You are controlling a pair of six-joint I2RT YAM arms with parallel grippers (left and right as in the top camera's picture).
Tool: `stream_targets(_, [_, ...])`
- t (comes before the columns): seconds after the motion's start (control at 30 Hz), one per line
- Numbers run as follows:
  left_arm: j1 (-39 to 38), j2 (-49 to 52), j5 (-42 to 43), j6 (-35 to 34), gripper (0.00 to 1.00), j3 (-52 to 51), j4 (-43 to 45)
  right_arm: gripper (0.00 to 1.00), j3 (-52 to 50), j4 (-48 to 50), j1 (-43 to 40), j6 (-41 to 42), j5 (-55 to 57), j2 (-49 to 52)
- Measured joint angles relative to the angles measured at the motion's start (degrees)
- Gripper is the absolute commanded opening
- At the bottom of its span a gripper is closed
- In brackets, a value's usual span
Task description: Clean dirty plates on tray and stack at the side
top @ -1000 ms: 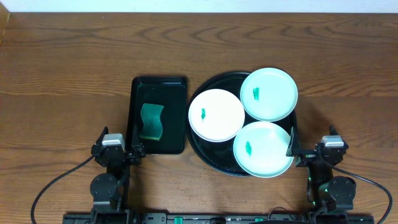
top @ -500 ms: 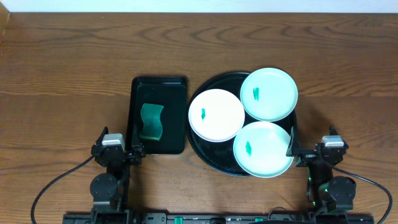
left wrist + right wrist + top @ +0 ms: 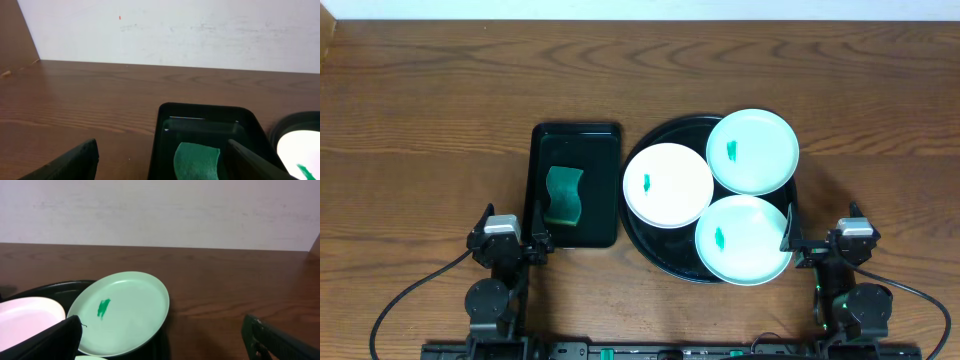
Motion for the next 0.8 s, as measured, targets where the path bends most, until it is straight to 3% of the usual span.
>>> stream_targets(0.5, [0.00,0.00,0.00,0.00,0.80,0.00,0.00,0.99,0.44,-1.46,0.00,0.00,-3.06,0.02])
stream_targets(0.8, [0.00,0.00,0.02,0.02,0.80,0.00,-0.02,0.99,9.75,-15.96,0.00,-0.04,-5.38,0.26])
